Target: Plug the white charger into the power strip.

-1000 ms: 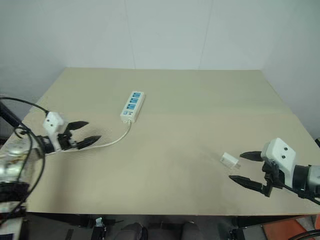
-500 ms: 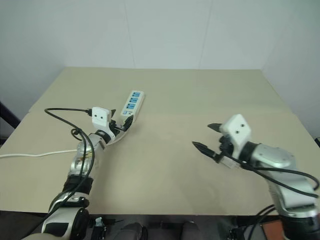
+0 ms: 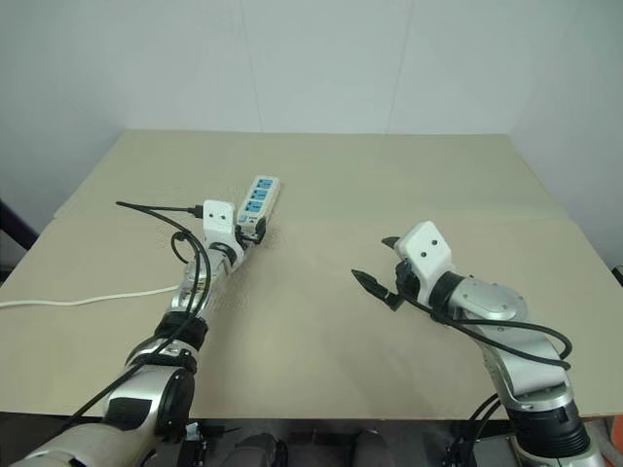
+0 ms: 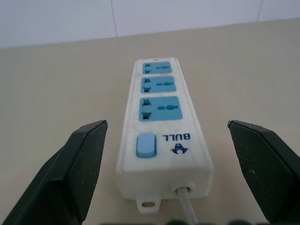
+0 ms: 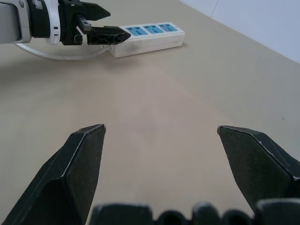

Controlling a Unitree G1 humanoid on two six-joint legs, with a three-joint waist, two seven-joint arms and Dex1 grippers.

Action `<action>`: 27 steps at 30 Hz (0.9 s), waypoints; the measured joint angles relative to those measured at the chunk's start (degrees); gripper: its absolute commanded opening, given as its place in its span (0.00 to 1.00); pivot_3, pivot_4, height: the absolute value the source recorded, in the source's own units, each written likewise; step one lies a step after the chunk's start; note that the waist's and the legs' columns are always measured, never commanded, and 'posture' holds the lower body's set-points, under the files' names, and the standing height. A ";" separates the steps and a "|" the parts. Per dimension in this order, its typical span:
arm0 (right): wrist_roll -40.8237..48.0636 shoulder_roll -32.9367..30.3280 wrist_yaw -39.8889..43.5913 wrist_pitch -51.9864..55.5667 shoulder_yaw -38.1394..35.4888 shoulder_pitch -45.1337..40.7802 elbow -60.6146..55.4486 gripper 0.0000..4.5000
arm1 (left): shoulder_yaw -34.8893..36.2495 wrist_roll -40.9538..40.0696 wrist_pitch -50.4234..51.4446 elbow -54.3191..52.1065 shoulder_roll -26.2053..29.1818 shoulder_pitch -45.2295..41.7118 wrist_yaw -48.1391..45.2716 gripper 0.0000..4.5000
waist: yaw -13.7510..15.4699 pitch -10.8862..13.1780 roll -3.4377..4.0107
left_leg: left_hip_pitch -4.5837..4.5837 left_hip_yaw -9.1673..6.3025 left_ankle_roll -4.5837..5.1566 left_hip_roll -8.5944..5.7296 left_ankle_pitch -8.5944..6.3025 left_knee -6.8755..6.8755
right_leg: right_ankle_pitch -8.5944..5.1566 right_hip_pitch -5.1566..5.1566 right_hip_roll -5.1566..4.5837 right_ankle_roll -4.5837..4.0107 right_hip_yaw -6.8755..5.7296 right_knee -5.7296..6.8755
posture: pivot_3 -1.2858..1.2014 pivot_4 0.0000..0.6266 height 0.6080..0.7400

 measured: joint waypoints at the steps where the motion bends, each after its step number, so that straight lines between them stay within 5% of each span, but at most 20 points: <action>1: 0.01 0.25 -0.24 0.14 0.00 0.28 -0.01 1.00 | 0.04 0.00 -0.30 1.22 -0.07 -0.21 0.05 1.00 | 0.01 0.00 0.00 | 0.00 0.00 0.00 0.00 0.00 0.00 | 0.00 0.00 0.00 0.00 0.00 0.00 | 0.52 0.24 1.00; 19: -0.01 0.60 -1.88 2.19 -0.43 1.79 -1.05 1.00 | 1.60 -0.04 -6.92 17.79 -0.18 -6.83 0.48 1.00 | 0.13 0.00 0.00 | 0.04 0.01 0.00 -0.01 0.00 0.00 | 0.00 0.05 0.00 0.01 -0.01 0.02 | 0.52 0.24 1.00; 24: -0.09 0.50 -1.99 2.28 -0.67 2.90 -1.46 1.00 | 3.38 -2.03 -6.92 18.66 -0.55 -7.19 -0.82 0.72 | 0.12 0.00 0.00 | 0.05 0.01 0.00 -0.01 0.00 0.01 | 0.00 0.06 0.00 0.01 -0.01 0.02 | 0.52 0.24 1.00; 27: -0.19 0.45 -2.04 2.28 -0.70 2.92 -1.46 1.00 | 3.22 -1.86 -7.02 18.81 -0.64 -7.27 -0.52 0.72 | 0.13 -0.01 0.00 | 0.06 0.01 0.00 -0.01 0.00 0.00 | 0.00 0.06 0.00 0.01 -0.01 0.02 | 0.52 0.24 1.00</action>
